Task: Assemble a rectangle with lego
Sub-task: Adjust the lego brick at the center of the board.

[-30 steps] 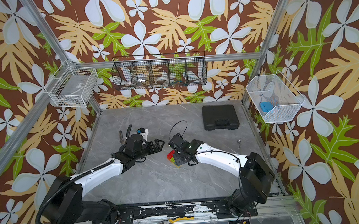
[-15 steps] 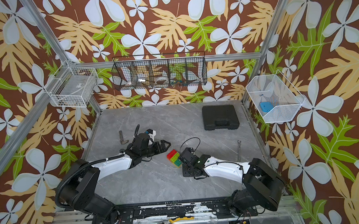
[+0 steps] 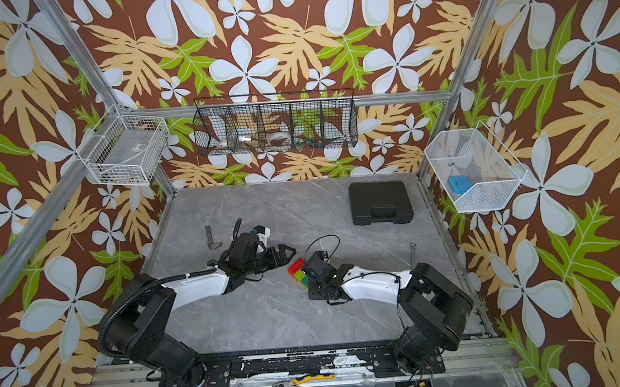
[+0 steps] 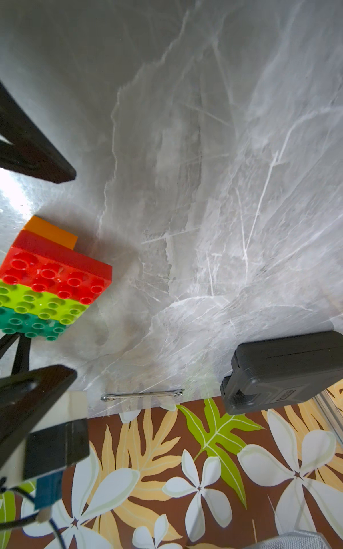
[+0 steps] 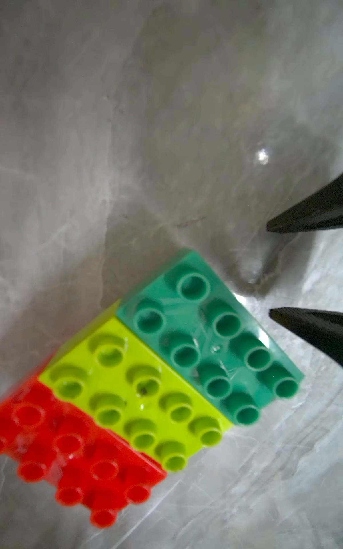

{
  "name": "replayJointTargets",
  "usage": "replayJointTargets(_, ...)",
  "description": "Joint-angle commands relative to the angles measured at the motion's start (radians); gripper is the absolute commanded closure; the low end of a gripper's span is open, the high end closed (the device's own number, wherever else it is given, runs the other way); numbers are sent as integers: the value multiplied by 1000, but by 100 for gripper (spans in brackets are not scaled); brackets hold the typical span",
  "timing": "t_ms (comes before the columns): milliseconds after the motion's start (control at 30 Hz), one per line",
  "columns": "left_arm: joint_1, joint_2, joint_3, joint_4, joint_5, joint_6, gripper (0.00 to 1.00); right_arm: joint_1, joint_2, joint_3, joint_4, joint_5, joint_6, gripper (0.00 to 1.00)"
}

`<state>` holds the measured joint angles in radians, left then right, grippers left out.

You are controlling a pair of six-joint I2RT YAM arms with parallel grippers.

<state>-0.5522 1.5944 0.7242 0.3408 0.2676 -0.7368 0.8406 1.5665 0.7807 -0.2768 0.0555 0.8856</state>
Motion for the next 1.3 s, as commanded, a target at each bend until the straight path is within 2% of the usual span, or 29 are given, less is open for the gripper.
replayJointTargets(0,1,-17,-6,23,-17,-4,2,-12,7,8,8,27,-25,60)
replayJointTargets(333,26,-75,-29,-11,-49,11,3,-52,73,79,-6,22,-123,60)
replayJointTargets(567,53,-126,-68,-30,-67,20,3,-91,152,165,-27,3,-245,60)
replayJointTargets(1033,100,-174,-107,-49,-91,31,3,-108,376,456,-119,13,-463,59)
replayJointTargets(1267,118,-189,-114,-59,-102,36,3,-109,444,556,-135,5,-490,59)
